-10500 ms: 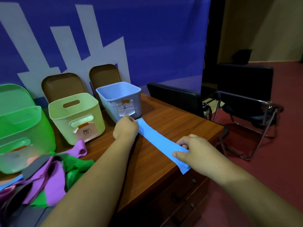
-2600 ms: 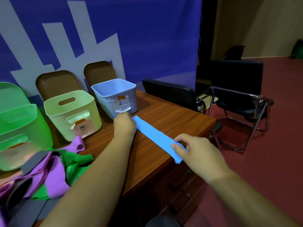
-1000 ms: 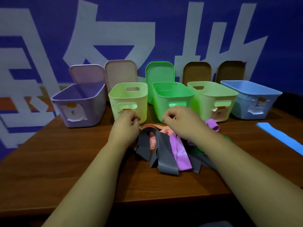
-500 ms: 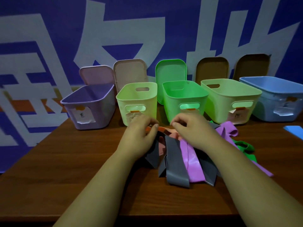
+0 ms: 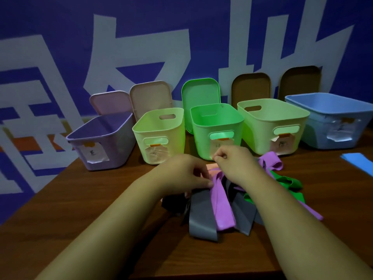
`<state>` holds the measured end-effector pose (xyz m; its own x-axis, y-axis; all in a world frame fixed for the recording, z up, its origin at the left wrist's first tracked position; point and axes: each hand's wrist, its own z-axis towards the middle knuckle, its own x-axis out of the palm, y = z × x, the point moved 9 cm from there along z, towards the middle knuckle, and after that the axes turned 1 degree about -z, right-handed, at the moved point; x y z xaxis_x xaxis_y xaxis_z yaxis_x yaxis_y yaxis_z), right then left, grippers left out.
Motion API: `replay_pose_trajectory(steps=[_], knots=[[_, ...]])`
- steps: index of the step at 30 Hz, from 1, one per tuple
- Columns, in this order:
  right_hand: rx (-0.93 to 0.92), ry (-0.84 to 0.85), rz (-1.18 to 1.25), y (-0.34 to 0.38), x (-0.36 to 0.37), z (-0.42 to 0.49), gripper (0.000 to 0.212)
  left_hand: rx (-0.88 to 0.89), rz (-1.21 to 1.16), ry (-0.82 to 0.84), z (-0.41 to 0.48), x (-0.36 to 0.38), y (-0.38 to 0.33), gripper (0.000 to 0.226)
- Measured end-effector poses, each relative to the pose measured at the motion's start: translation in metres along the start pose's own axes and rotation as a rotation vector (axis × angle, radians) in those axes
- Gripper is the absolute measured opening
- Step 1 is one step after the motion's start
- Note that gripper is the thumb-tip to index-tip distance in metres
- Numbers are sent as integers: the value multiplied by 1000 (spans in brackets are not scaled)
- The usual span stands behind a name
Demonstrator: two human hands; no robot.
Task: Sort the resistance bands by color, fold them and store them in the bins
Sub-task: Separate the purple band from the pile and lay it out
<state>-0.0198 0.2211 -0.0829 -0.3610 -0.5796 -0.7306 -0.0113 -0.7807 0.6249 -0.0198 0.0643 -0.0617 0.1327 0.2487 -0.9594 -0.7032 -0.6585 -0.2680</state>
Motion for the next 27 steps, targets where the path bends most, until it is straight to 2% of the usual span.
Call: replay_pose_trajectory(steps=[2, 4, 6, 8, 11, 16, 19, 23, 27], knots=[[10, 9, 18, -1, -1, -2, 14, -42, -117, 22, 2, 2, 14, 29], [13, 21, 17, 2, -1, -2, 14, -94, -207, 16, 3, 6, 23, 43], [27, 15, 17, 1, -3, 0, 14, -130, -214, -14, 6, 12, 24, 59], [53, -14, 21, -3, -6, 4, 13, -145, -151, -61, 13, 16, 21, 63], [103, -48, 73, -12, -12, 9, 16, -168, -132, -97, 18, 17, 19, 59], [104, -59, 159, -11, -16, 8, 16, -172, -301, -130, 10, 16, 25, 36], [61, -58, 174, -1, -14, 4, 18, -151, -437, -191, 3, 10, 27, 34], [-9, -44, 208, 18, -15, -6, 30, -172, -675, -375, -9, -7, 37, 31], [-65, 1, 344, 33, -16, -18, 46, -236, -742, -587, -21, -28, 47, 33]])
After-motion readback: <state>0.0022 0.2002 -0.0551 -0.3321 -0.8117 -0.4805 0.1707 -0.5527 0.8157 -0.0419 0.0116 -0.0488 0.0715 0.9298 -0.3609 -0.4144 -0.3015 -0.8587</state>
